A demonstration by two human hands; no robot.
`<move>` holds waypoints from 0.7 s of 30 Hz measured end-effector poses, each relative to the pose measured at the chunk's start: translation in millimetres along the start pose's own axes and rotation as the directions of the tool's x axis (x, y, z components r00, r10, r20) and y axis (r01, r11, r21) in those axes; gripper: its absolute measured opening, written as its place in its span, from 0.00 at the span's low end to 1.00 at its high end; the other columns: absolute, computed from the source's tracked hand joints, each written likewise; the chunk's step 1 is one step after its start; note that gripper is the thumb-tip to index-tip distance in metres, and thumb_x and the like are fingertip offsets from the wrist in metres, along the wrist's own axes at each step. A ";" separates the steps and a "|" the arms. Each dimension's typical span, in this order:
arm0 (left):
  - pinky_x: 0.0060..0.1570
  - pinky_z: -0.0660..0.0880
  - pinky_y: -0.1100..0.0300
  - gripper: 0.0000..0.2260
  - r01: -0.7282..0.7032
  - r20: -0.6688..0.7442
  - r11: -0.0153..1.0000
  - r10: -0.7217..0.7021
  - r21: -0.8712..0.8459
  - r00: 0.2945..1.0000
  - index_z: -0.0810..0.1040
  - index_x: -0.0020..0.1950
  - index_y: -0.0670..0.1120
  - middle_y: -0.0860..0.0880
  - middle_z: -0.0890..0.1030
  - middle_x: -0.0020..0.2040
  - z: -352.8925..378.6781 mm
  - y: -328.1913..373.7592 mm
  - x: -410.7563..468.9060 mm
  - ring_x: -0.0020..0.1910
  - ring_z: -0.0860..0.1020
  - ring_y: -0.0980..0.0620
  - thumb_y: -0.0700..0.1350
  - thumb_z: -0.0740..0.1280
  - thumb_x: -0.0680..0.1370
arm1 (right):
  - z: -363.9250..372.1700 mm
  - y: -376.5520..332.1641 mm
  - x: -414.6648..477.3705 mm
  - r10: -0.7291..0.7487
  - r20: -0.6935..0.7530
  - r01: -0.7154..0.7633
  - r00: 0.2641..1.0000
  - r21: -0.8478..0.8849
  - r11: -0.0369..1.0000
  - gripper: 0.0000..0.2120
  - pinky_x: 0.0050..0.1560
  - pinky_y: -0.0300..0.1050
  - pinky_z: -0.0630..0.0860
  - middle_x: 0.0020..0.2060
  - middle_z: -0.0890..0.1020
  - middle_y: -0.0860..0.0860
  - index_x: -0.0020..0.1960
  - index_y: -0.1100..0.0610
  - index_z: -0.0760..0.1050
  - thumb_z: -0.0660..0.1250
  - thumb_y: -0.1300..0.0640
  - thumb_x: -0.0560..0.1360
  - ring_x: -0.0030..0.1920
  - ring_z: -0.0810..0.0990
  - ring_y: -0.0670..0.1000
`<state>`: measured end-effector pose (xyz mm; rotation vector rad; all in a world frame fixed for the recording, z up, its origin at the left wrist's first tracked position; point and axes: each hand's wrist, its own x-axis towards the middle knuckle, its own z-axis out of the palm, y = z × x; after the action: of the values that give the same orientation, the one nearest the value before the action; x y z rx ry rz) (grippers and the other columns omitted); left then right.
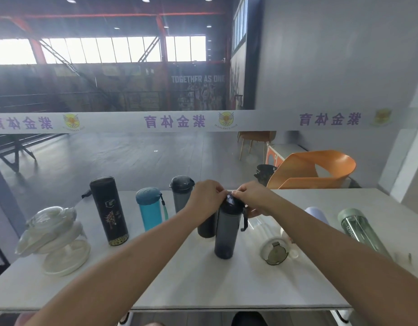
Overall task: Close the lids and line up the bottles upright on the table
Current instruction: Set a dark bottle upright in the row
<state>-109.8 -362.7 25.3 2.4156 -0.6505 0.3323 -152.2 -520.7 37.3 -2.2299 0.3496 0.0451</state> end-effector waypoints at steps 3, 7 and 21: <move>0.46 0.76 0.61 0.12 -0.080 -0.011 0.989 0.082 0.127 0.997 0.85 0.48 0.47 0.49 0.84 0.44 -1.8 -4.7 -3.5 0.40 0.80 0.52 0.48 0.63 0.81 | 6.4 -1.4 2.9 -0.017 -0.014 0.017 1.000 0.013 1.000 0.13 0.41 0.47 0.84 0.47 0.82 0.57 0.54 0.58 0.80 0.64 0.49 0.81 0.45 0.83 0.55; 0.54 0.77 0.57 0.09 -0.229 -0.001 0.955 0.234 0.186 0.972 0.84 0.52 0.45 0.47 0.82 0.49 -6.0 -8.0 -10.2 0.45 0.80 0.49 0.42 0.64 0.80 | 12.6 -4.2 4.6 -0.034 -0.031 0.034 0.999 -0.013 0.999 0.13 0.46 0.47 0.84 0.44 0.83 0.54 0.48 0.56 0.81 0.65 0.47 0.80 0.44 0.83 0.53; 0.55 0.76 0.52 0.09 -0.359 -0.078 0.925 0.370 0.126 0.926 0.83 0.54 0.45 0.48 0.81 0.53 -6.1 3.9 -26.1 0.50 0.78 0.47 0.43 0.64 0.79 | -16.4 26.7 -13.3 -0.093 -0.202 0.090 0.975 -0.022 0.996 0.09 0.42 0.46 0.82 0.42 0.86 0.57 0.47 0.61 0.82 0.66 0.57 0.79 0.42 0.85 0.54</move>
<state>-134.4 -351.9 22.1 2.3524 -1.0641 0.6538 -173.5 -546.0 29.4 -2.2656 0.3568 -0.2313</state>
